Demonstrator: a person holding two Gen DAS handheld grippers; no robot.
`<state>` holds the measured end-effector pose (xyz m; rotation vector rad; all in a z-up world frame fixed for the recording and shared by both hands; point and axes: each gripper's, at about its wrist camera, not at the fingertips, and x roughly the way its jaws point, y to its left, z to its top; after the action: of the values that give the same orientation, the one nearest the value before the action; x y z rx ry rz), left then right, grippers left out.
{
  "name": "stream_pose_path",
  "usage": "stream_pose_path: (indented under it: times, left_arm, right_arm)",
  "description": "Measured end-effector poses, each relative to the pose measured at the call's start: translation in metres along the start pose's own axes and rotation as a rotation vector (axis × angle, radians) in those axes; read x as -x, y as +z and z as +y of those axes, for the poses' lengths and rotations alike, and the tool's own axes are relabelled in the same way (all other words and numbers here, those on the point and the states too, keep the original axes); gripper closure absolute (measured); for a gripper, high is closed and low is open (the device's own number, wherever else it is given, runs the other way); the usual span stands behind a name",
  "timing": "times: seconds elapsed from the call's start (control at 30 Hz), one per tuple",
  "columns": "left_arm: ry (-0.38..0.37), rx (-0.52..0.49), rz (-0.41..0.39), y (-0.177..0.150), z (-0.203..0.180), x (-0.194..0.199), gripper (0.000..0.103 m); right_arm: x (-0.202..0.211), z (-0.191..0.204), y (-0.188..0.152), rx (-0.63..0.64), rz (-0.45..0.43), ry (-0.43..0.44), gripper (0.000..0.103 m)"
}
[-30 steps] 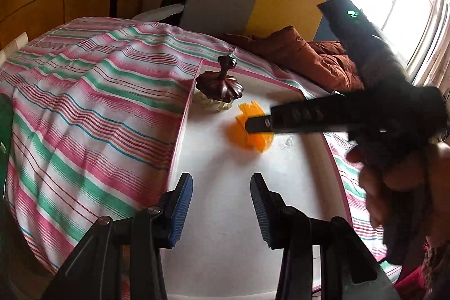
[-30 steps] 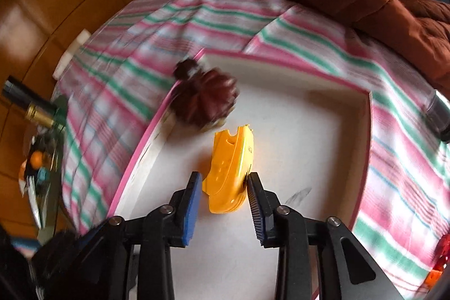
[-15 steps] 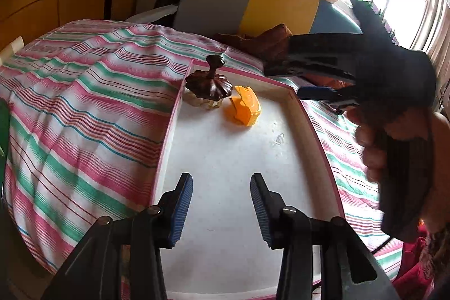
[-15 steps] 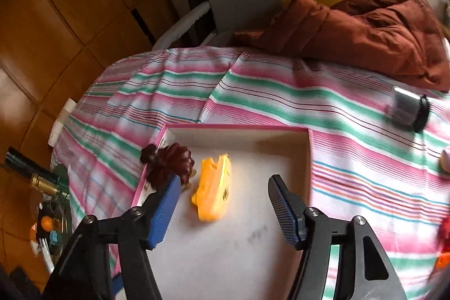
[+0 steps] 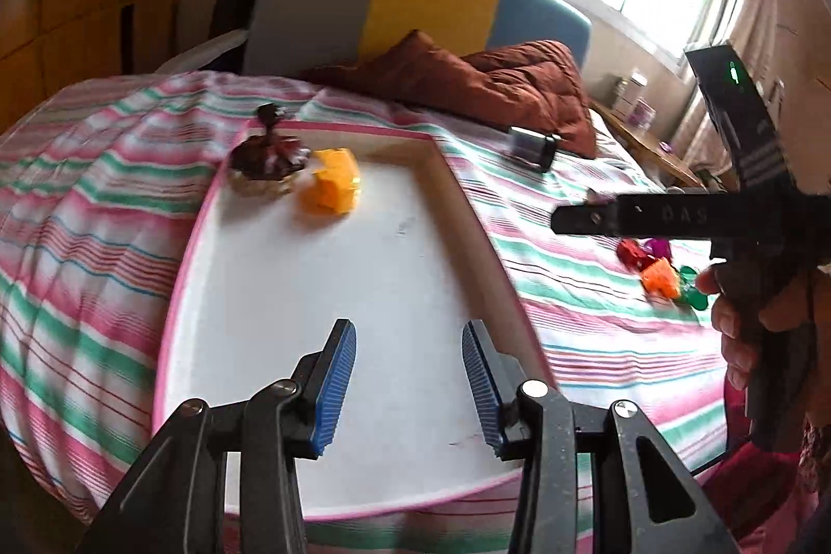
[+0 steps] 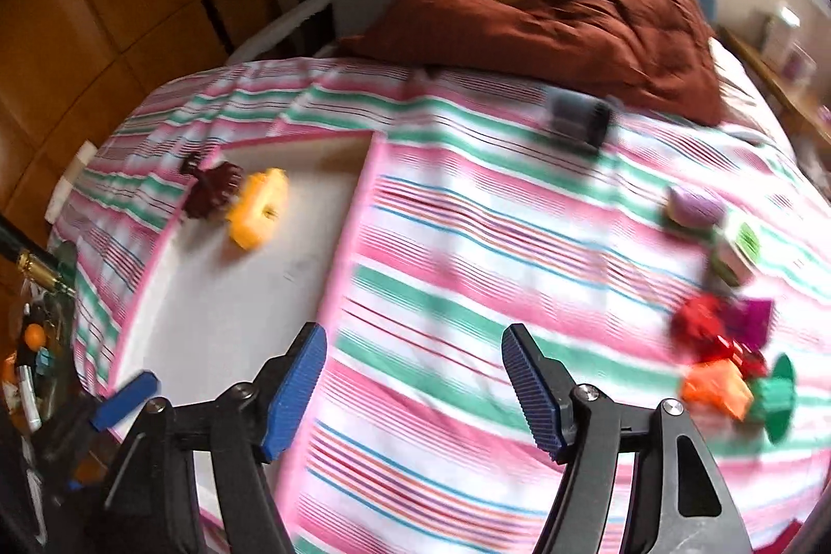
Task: Organize rigid objects
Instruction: 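Move the right tool back to the toy pile, then close the right tool on the green cup-shaped piece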
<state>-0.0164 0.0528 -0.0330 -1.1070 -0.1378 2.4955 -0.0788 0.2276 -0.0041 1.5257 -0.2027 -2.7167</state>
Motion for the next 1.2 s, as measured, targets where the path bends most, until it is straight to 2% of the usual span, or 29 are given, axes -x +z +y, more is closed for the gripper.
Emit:
stream_pose_path:
  times: [0.27,0.37,0.47,0.53,0.6,0.77,0.83,0.87,0.93,1.1,1.2]
  left_arm:
    - [-0.061,-0.070,0.015,-0.013,-0.033,0.008,0.060]
    - [-0.076,-0.096,0.031,-0.016,-0.043,0.009,0.060]
    - [-0.080,-0.118,0.031,-0.016,-0.054,0.011,0.060]
    - [-0.090,-0.129,0.034,-0.016,-0.063,0.012,0.060]
    - [-0.095,-0.146,0.035,-0.016,-0.072,0.012,0.060]
    - [-0.115,-0.220,0.052,-0.016,-0.103,0.009,0.060]
    - [-0.124,-0.242,0.058,-0.018,-0.115,0.007,0.060]
    - [-0.131,-0.254,0.061,-0.018,-0.121,0.006,0.060]
    - [-0.140,-0.273,0.072,-0.020,-0.131,0.003,0.060]
    - [-0.157,-0.278,0.103,-0.022,-0.147,-0.008,0.060]
    - [-0.166,-0.273,0.116,-0.023,-0.152,-0.012,0.060]
  right_arm:
    - [0.020,-0.089,-0.040,-0.067,0.021,-0.159,0.029]
    - [0.030,-0.123,-0.048,-0.111,0.012,-0.225,0.025]
    - [0.042,-0.163,-0.052,-0.137,-0.026,-0.344,0.018]
    - [0.041,-0.186,-0.054,-0.152,-0.018,-0.399,0.018]
    - [0.036,-0.206,-0.055,-0.178,0.006,-0.407,0.018]
    - [0.016,-0.236,-0.061,-0.210,0.076,-0.361,0.018]
    - [0.014,-0.245,-0.063,-0.248,0.064,-0.333,0.022]
    - [0.015,-0.248,-0.065,-0.273,0.059,-0.308,0.028]
    - [0.015,-0.258,-0.067,-0.343,0.054,-0.209,0.039]
    - [0.024,-0.288,-0.079,-0.566,0.005,-0.013,0.039]
    - [0.026,-0.310,-0.093,-0.752,-0.030,0.174,0.039]
